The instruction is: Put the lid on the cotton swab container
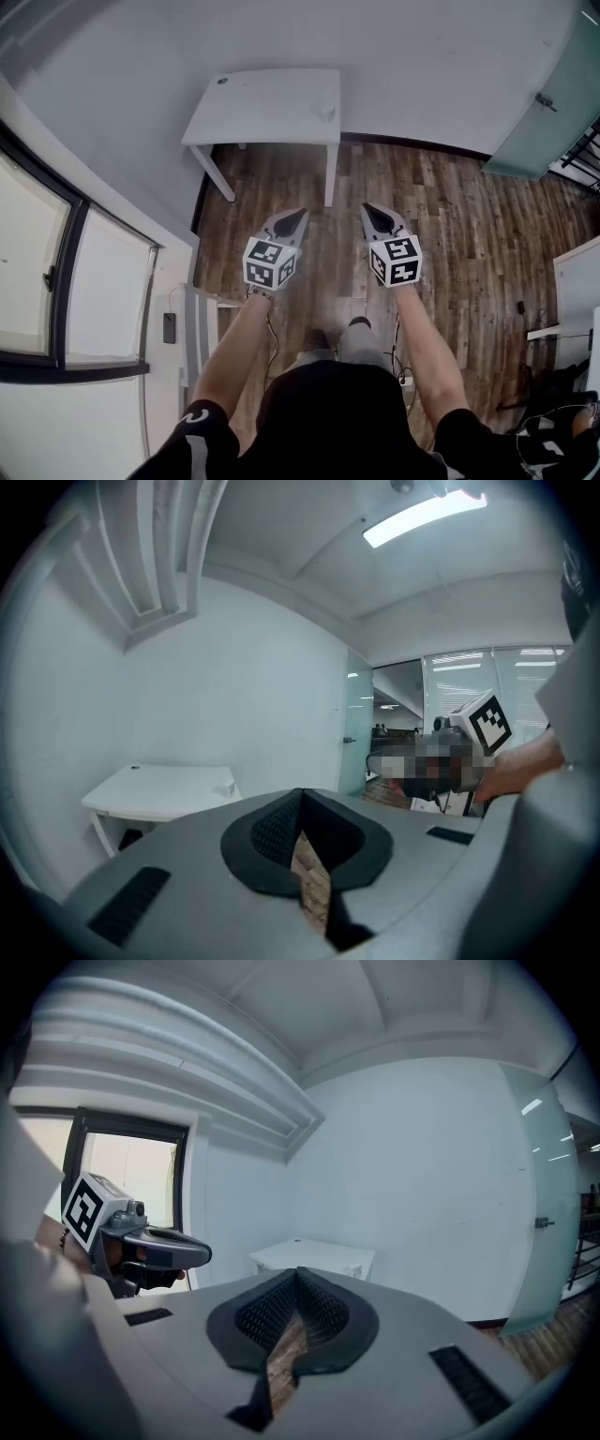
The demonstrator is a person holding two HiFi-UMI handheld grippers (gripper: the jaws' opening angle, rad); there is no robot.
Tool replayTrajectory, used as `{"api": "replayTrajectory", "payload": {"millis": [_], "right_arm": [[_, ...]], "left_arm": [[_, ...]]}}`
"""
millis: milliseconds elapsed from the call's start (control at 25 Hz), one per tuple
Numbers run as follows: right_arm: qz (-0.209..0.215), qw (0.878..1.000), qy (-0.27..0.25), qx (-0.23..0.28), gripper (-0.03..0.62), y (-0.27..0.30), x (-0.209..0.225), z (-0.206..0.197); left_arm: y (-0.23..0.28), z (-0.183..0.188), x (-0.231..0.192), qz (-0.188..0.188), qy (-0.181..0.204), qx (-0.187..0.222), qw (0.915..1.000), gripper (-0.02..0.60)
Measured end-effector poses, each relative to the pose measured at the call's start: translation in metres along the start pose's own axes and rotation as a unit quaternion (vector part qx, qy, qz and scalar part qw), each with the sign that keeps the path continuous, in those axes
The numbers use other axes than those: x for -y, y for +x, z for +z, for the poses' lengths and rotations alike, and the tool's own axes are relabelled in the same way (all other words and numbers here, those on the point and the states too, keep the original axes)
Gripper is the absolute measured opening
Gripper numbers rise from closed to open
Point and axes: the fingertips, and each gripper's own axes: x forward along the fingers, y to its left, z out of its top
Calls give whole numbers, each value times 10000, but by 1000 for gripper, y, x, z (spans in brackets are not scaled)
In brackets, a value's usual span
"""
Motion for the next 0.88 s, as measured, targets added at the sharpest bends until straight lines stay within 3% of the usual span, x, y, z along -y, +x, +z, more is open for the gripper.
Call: {"api": "replayTrajectory", "payload": {"millis": [880], "right_arm": [[19,9999,57,-129,14,84,34,-12]], "left_arm": [[53,-18,-61,38,-138,-160,9998,25]]}}
